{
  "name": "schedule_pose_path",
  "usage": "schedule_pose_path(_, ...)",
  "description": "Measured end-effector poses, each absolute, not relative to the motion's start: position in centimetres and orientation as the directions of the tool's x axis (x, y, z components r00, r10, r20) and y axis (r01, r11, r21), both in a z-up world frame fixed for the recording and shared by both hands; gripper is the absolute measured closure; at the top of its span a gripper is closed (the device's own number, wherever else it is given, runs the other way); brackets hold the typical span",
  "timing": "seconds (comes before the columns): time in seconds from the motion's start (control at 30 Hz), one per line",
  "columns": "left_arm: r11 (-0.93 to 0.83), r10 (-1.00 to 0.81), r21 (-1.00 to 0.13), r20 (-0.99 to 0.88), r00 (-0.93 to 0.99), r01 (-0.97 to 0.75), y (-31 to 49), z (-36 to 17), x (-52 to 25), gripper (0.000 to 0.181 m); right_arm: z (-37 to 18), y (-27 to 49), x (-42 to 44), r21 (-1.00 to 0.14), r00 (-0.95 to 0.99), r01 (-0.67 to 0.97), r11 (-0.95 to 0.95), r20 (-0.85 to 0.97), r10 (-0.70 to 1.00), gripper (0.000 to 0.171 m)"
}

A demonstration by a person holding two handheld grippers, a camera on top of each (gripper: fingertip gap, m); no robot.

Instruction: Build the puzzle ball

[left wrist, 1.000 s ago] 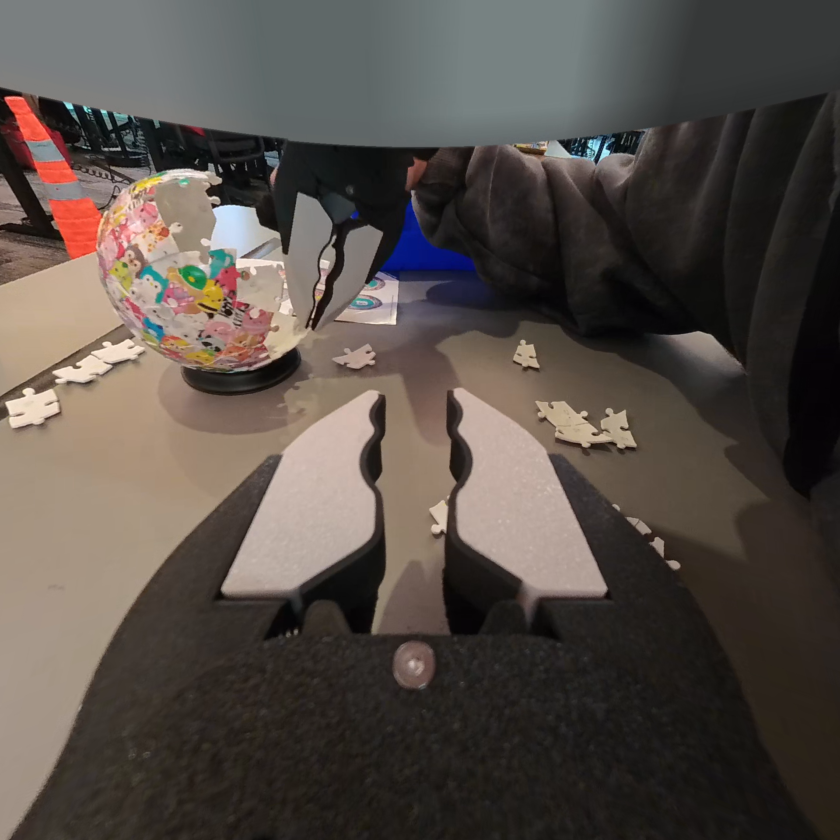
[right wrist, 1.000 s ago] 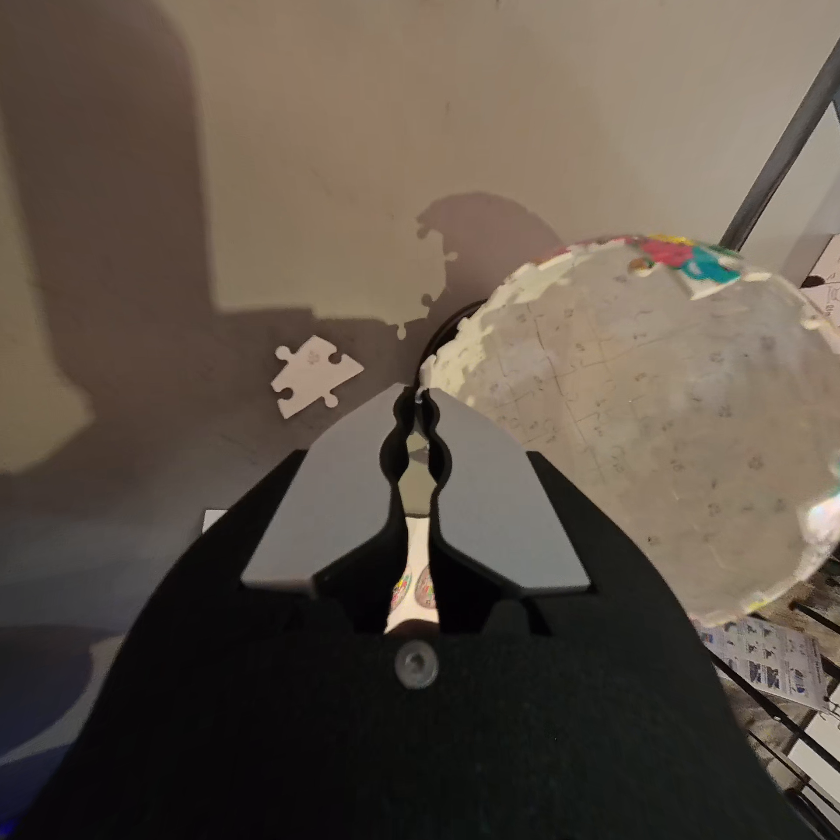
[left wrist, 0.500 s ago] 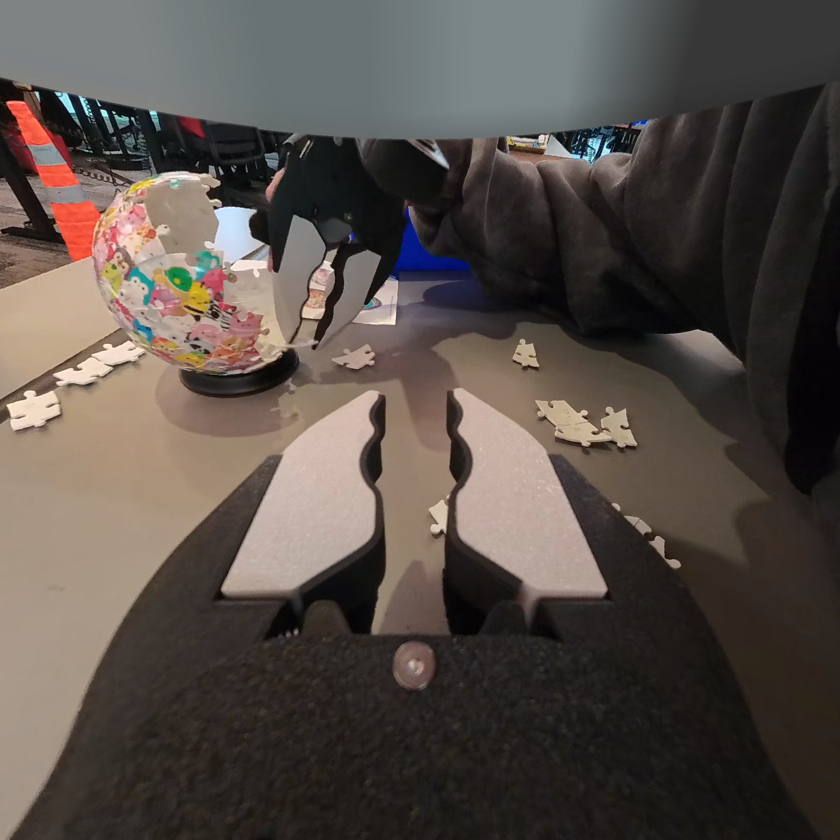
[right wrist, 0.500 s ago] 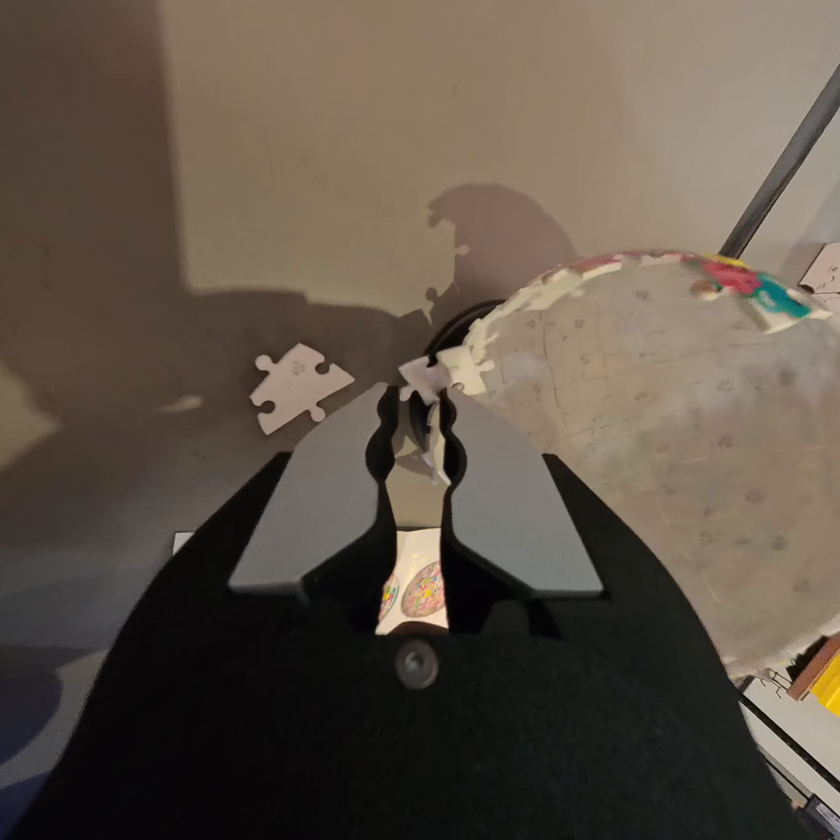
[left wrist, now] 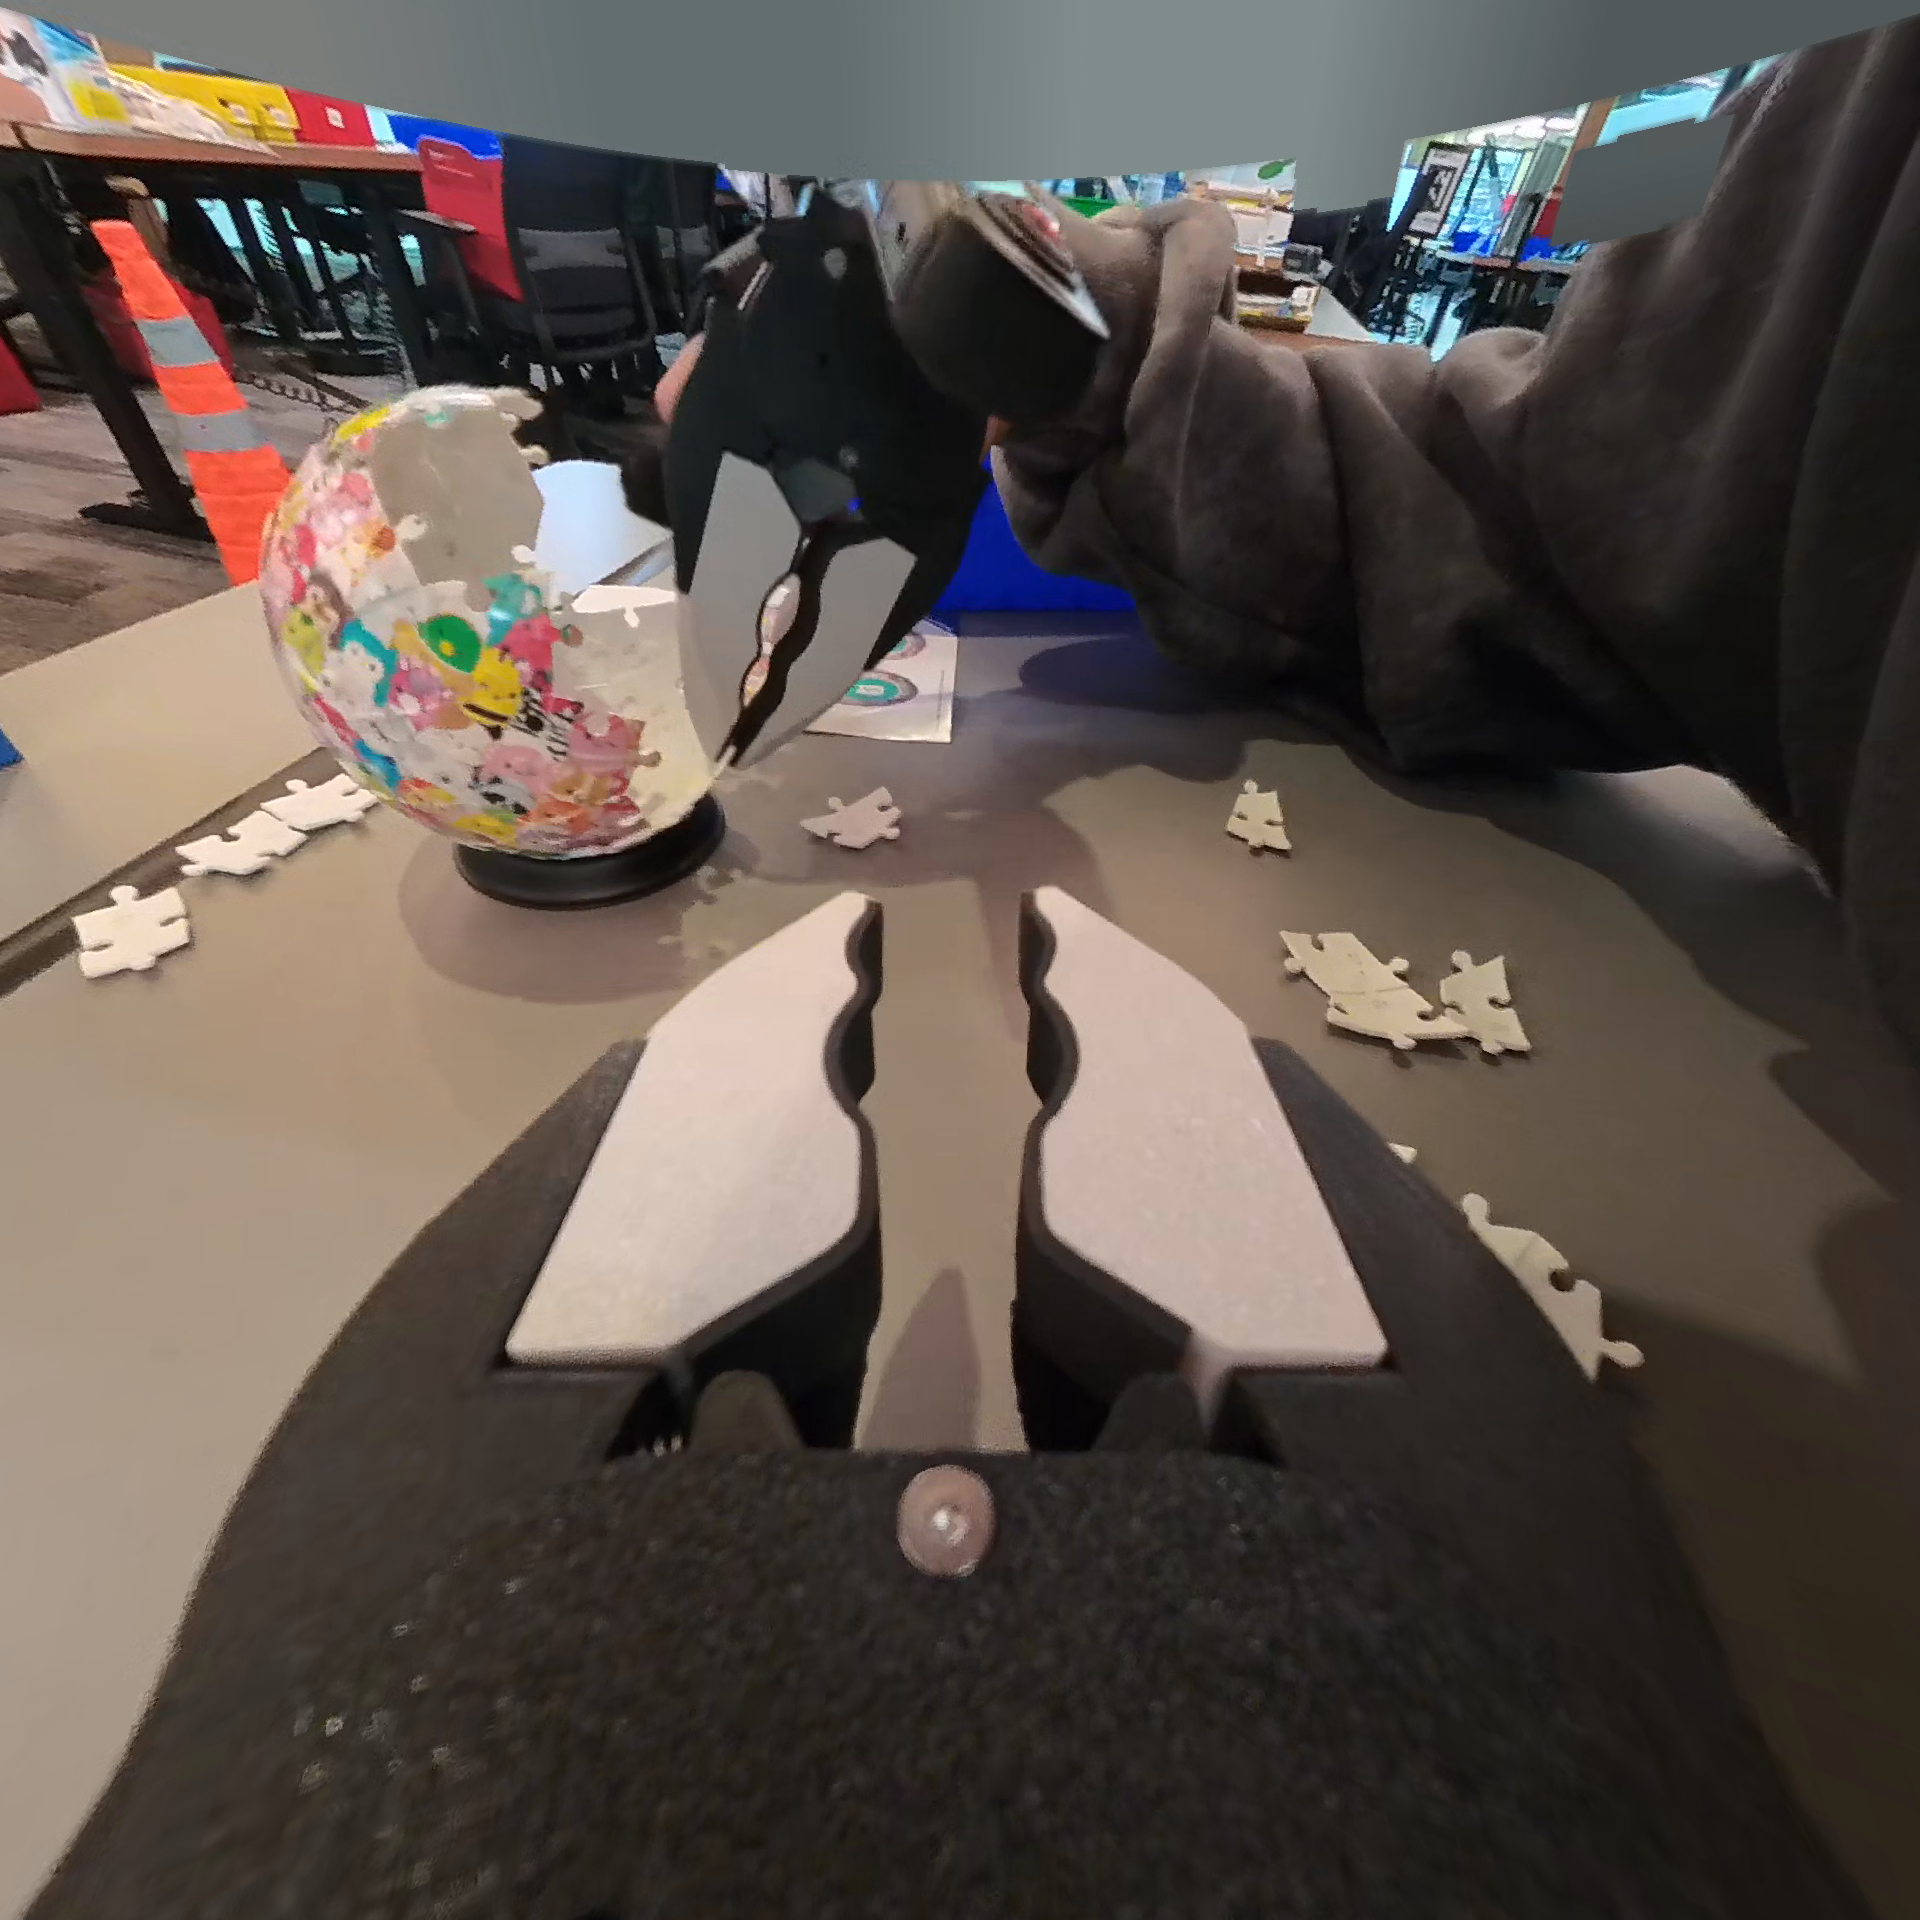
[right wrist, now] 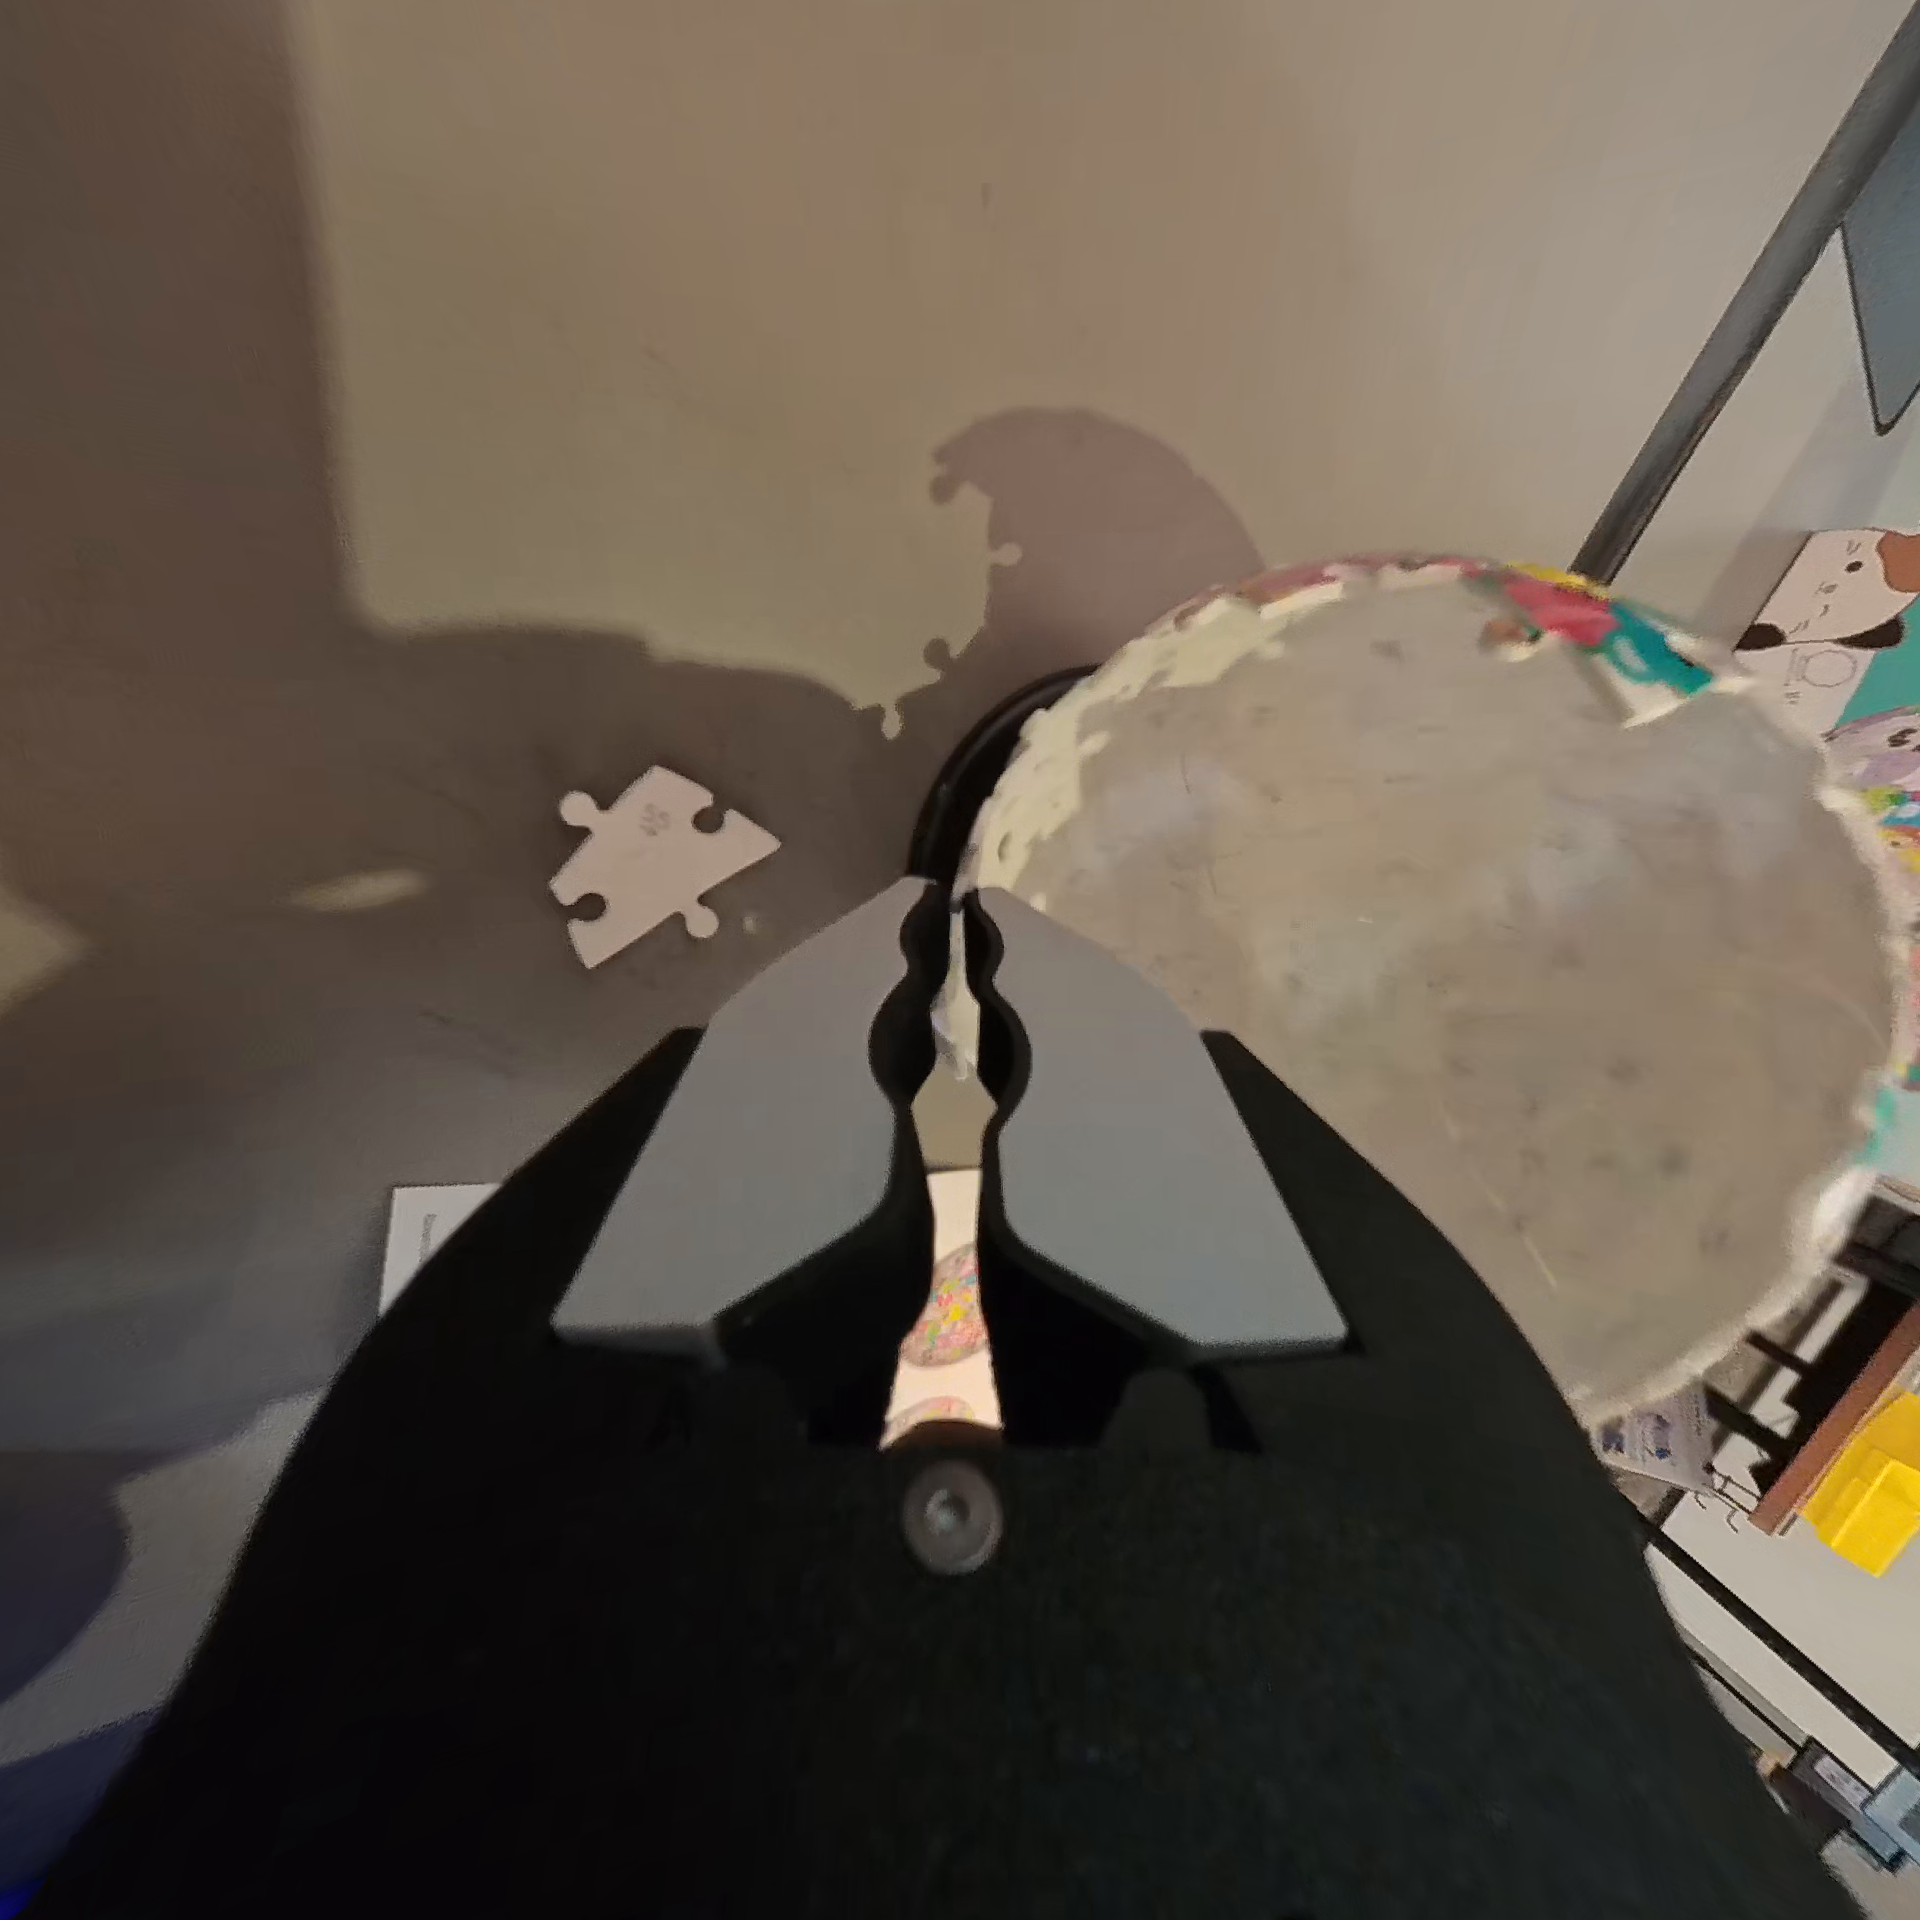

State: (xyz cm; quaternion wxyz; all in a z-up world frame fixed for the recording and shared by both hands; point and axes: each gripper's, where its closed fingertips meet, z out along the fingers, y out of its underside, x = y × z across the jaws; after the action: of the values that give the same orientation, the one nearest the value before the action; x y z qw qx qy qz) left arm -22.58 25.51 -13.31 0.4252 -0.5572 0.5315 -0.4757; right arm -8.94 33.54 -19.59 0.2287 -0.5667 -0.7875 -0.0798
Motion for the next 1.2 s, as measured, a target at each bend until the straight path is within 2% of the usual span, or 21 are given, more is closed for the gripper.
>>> schedule_pose_path(0.17,-0.026,-0.998,-0.982,0.016,0.055,-0.188,27.1,-13.3,-21.1,0.158,-18.1,33.3,-9.0,-0.133,-0.242,0.928,0.348,0.495,0.835,0.169)
schedule_pose_path(0.3,0.081,-0.99,-0.97,-0.105,0.096,-0.23,28.8,-13.8,-18.8,0.158,-16.6,31.8,-10.2,-0.146,-0.269,0.908,0.393,0.517,0.813,0.169)
schedule_pose_path(0.5,0.344,-0.932,-0.901,-0.361,0.017,-0.263,27.9,-14.4,-15.9,0.156,-15.0,28.3,-14.0,-0.269,-0.311,0.833,0.484,0.496,0.811,0.169)
schedule_pose_path(0.57,0.388,-0.916,-0.881,-0.401,-0.005,-0.272,27.4,-14.8,-15.7,0.173,-14.4,27.7,-14.8,-0.319,-0.304,0.808,0.496,0.495,0.814,0.169)
schedule_pose_path(0.87,0.386,-0.918,-0.887,-0.396,-0.011,-0.252,27.2,-14.4,-16.0,0.179,-12.8,27.0,-16.2,-0.503,-0.248,0.71,0.492,0.475,0.844,0.165)
schedule_pose_path(1.07,0.4,-0.912,-0.876,-0.41,-0.02,-0.271,27.2,-14.8,-16.0,0.179,-13.1,27.2,-16.0,-0.483,-0.254,0.724,0.493,0.477,0.841,0.171)
schedule_pose_path(1.2,0.388,-0.909,-0.88,-0.415,0.046,-0.275,28.1,-14.5,-16.1,0.175,-12.9,29.0,-14.3,-0.339,-0.251,0.803,0.49,0.554,0.794,0.171)
